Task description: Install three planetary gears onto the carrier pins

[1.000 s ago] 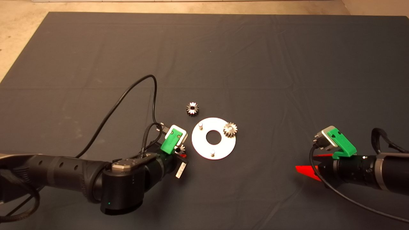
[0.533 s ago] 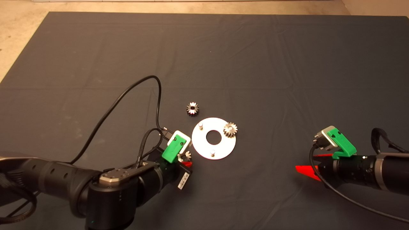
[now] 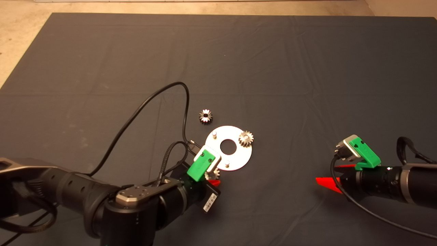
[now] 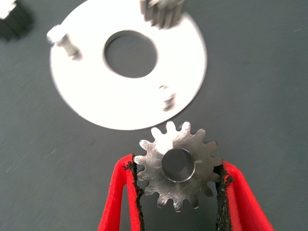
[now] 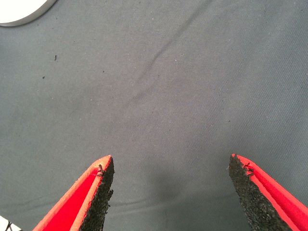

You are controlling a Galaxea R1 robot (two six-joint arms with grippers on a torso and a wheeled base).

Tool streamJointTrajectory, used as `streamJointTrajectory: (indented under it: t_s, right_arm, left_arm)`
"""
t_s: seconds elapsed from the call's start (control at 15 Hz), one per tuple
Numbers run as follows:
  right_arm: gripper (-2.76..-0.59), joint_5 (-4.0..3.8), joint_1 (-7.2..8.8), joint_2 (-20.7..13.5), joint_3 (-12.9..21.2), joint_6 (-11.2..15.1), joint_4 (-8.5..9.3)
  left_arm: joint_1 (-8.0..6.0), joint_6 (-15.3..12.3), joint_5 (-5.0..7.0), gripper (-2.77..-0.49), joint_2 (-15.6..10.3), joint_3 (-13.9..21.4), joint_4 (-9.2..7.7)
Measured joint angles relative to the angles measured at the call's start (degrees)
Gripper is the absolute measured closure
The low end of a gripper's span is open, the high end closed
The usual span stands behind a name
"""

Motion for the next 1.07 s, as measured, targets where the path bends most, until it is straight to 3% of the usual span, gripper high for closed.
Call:
streamJointTrajectory:
  t_s: [0.13,0.47,1.07]
  right_arm:
    - [-1.76,0.0,-0.04,0.0,0.0,0.0,0.0]
    - [-1.76,0.04,-0.05,0.0,0.0,0.0,0.0]
    - [-1.76,0.04,-0.03,0.0,0.0,0.0,0.0]
  left_arm:
    - [-0.4,1.0,-0.06,-0.59,1.6,-0.6,-0.33]
    - [-3.08,2.6,0.11,-0.59,3.7,-3.7,-1.46]
    - [-3.56,4.5,0.04,-0.57,5.7,-6.6,-2.34]
